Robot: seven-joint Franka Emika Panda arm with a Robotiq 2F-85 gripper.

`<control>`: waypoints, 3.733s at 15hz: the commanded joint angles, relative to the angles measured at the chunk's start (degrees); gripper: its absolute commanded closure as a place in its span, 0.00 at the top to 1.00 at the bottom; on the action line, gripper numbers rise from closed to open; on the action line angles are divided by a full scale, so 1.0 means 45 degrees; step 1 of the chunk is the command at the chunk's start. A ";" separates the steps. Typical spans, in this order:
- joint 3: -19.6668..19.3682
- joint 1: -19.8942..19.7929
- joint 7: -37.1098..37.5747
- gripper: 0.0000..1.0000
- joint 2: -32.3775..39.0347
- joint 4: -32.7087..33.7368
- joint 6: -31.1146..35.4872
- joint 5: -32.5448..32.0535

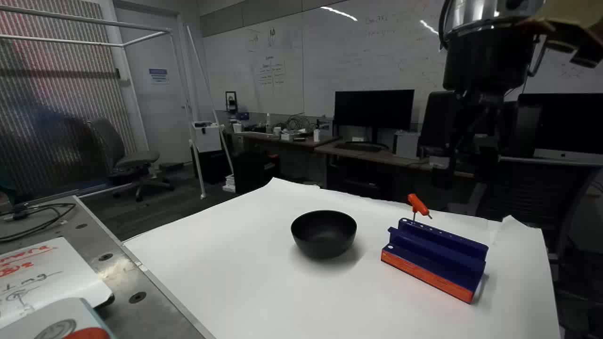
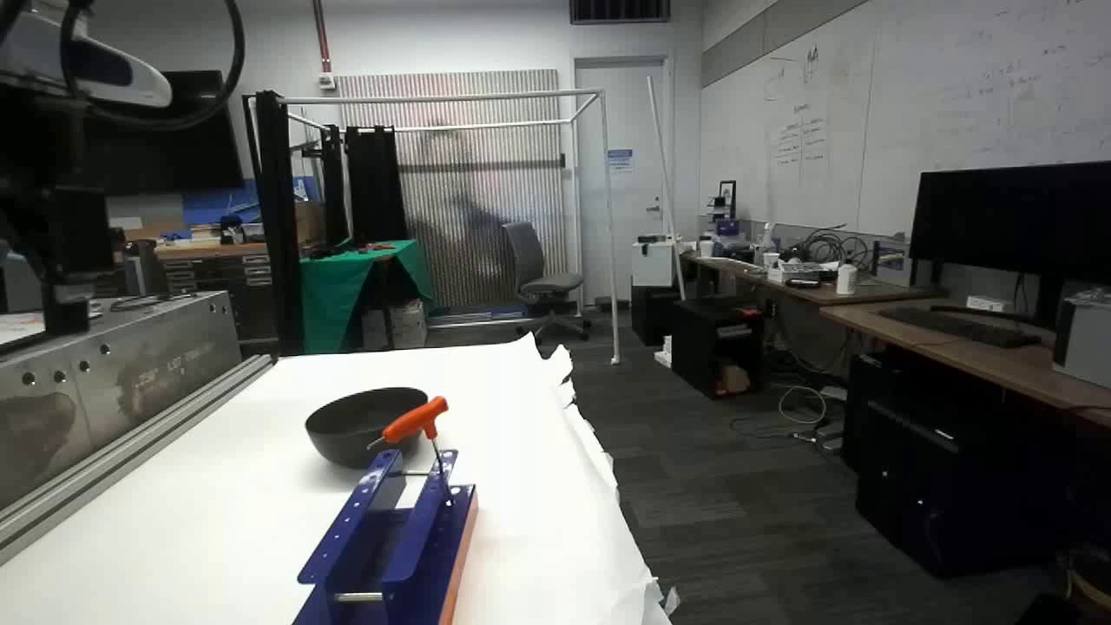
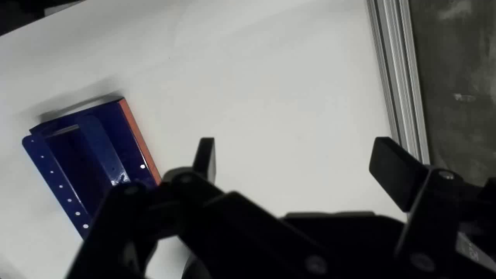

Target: Pick the orange object and put it in the bowl

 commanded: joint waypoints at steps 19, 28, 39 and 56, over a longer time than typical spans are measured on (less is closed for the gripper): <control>-0.2728 -0.1708 0.1791 1.00 0.5461 0.1079 0.5004 -0.3524; -0.3345 -0.1348 0.3226 0.35 0.5800 0.1395 0.4681 -0.4625; -0.2875 -0.0910 0.5275 0.10 0.3721 0.1792 0.1872 -0.5972; -0.1864 -0.0646 -0.0794 0.10 0.6690 0.1790 1.0118 0.4306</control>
